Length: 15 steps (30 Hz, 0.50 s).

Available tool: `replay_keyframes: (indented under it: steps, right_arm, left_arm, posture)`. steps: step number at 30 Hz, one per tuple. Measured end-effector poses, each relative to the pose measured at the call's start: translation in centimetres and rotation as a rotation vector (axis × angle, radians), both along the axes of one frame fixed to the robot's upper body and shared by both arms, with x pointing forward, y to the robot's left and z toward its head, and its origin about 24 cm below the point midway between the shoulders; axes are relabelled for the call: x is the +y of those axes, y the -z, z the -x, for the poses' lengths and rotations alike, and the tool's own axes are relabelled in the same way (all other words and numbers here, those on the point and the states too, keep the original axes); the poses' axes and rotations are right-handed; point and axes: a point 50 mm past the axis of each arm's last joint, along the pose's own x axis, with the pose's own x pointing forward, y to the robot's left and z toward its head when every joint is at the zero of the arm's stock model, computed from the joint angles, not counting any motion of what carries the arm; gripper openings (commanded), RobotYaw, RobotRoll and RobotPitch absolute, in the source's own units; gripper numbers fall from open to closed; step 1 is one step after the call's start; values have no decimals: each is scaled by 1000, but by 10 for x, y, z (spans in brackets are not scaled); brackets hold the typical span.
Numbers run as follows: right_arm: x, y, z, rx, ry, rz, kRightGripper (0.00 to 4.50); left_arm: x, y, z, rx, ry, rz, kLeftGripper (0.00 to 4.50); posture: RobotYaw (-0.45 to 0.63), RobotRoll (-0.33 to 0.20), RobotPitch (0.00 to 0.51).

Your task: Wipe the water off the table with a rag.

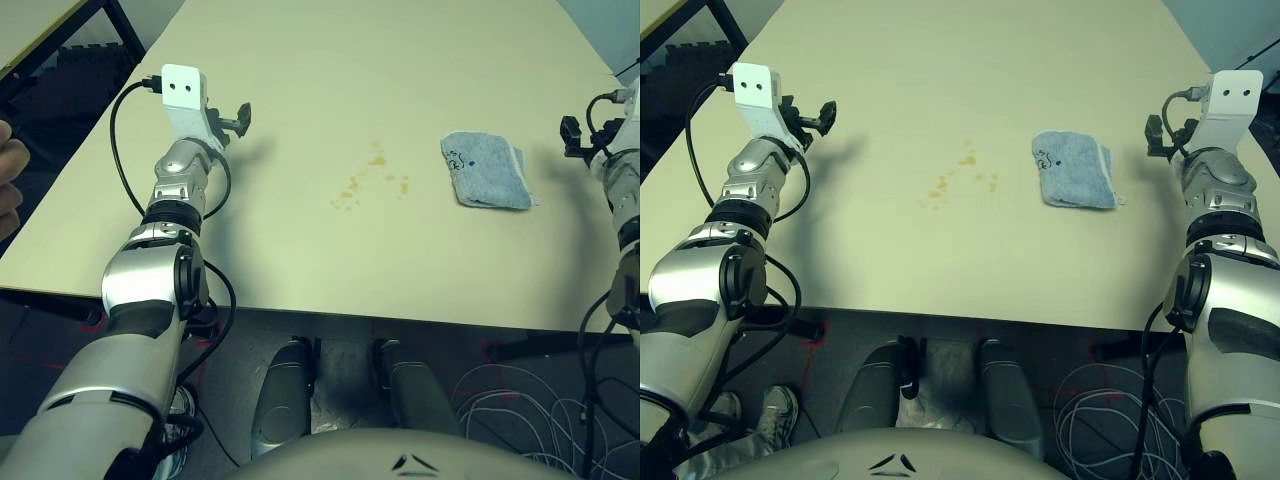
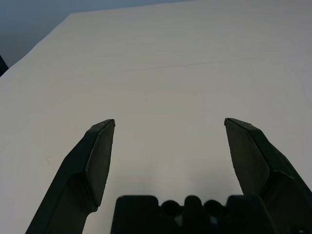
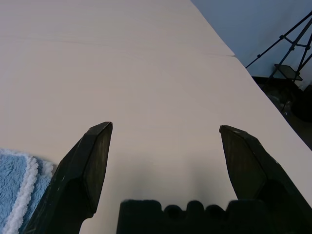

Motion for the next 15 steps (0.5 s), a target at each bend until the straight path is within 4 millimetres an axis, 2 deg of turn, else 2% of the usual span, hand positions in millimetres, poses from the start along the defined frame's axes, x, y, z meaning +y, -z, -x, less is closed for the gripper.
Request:
replay_keyframes:
  steps: [7, 10, 12, 15]
  right_arm:
    - [0, -1, 0, -1, -4, 0, 4470]
    - [1, -6, -2, 6, -47, -50, 4470]
    - [-1, -15, -2, 11, -87, -145, 4470]
    - [-3, -31, 0, 55, -189, -320, 4470]
  left_arm:
    - [0, 0, 0, 0, 4, -1, 4500]
    - [-1, -1, 0, 12, 37, -5, 4500]
    - [-1, -8, -2, 33, 98, -4, 4500]
    - [-7, -31, -3, 53, 281, -36, 4500]
  posture:
    - [18, 0, 173]
    - [21, 0, 173]
    - [22, 0, 179]
    - [19, 0, 180]
